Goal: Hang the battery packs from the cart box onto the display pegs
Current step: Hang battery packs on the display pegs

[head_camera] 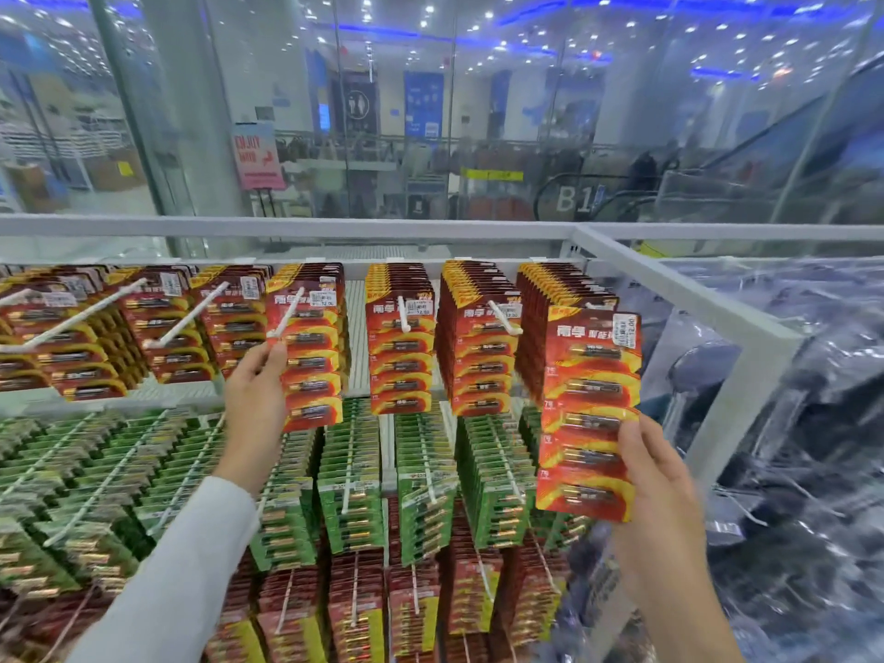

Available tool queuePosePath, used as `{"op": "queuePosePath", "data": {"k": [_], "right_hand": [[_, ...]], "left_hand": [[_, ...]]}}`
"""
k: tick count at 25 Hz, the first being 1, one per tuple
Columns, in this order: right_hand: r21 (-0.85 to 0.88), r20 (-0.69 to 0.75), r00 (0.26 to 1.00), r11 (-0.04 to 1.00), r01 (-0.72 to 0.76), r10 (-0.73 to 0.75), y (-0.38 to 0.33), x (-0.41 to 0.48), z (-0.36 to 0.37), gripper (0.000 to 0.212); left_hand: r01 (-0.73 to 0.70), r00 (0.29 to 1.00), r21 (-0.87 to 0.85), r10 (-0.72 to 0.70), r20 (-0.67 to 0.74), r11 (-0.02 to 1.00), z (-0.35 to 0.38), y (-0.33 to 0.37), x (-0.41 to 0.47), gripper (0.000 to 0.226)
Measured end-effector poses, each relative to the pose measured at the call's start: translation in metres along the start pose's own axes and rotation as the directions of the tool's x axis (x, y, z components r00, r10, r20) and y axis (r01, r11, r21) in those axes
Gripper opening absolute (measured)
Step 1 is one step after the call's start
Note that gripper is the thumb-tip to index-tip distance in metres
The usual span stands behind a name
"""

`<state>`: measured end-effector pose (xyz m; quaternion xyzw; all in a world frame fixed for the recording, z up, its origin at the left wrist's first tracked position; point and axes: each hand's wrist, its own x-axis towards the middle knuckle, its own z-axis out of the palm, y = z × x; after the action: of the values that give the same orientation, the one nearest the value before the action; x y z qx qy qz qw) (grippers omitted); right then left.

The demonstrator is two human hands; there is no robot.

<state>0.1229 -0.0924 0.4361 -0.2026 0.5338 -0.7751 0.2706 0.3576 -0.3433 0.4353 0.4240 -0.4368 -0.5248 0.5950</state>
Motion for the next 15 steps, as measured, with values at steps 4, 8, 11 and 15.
{"op": "queuePosePath", "data": {"k": [4,8,11,15], "right_hand": [[-0.042,-0.115,0.991,0.997,0.058,-0.062,-0.004,0.017,-0.019,0.027],[-0.076,-0.138,0.989,0.996,0.037,-0.048,0.001,0.025,-0.028,0.024],[-0.101,-0.127,0.991,0.995,0.025,-0.038,0.003,0.029,-0.028,0.025],[-0.145,-0.121,0.992,0.989,0.015,-0.033,0.005,0.047,-0.021,0.022]], "left_hand": [[-0.031,0.999,0.023,0.031,0.011,0.999,0.000,-0.008,0.008,0.017],[-0.023,1.000,0.041,0.022,0.015,0.999,0.002,-0.013,0.013,0.015],[-0.021,1.000,0.044,0.020,0.014,0.999,0.003,-0.014,0.014,0.025],[-0.028,1.000,0.042,0.027,0.007,0.999,0.002,-0.016,0.017,0.028]]}}
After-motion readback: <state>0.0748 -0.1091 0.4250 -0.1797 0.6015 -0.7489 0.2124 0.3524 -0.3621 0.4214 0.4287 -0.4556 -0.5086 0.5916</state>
